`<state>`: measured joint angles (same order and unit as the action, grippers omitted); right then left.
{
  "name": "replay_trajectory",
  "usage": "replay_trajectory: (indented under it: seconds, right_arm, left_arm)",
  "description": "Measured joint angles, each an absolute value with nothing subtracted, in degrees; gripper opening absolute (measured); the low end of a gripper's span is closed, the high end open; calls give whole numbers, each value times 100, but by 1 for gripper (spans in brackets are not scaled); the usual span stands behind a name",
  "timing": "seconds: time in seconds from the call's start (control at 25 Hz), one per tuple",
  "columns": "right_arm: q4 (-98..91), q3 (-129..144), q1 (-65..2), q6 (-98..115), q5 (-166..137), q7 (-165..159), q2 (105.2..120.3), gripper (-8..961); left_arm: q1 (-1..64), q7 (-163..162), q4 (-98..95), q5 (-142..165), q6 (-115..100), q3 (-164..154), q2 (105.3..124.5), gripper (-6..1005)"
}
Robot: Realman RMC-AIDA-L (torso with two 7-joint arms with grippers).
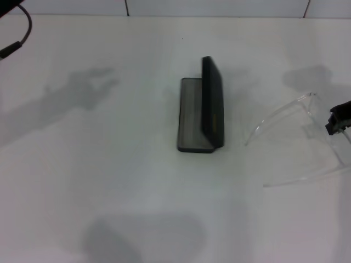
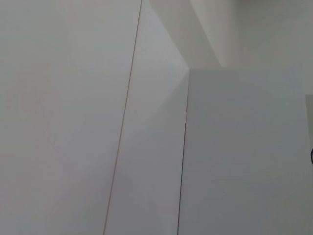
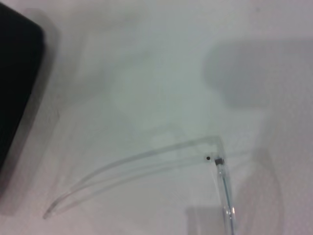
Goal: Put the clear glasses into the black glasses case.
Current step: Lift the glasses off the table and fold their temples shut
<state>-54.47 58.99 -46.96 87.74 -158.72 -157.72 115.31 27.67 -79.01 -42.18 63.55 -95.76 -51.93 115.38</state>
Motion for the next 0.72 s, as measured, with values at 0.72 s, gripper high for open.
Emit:
replay_trajectory:
  seconds: [0.72]
  right_arm:
    - [-8462,5171,-3381,9781,-14527,-14733,11470,77]
  left_arm:
    - [2419,-7657,-4307,6862,-9570,-5118,11733,264]
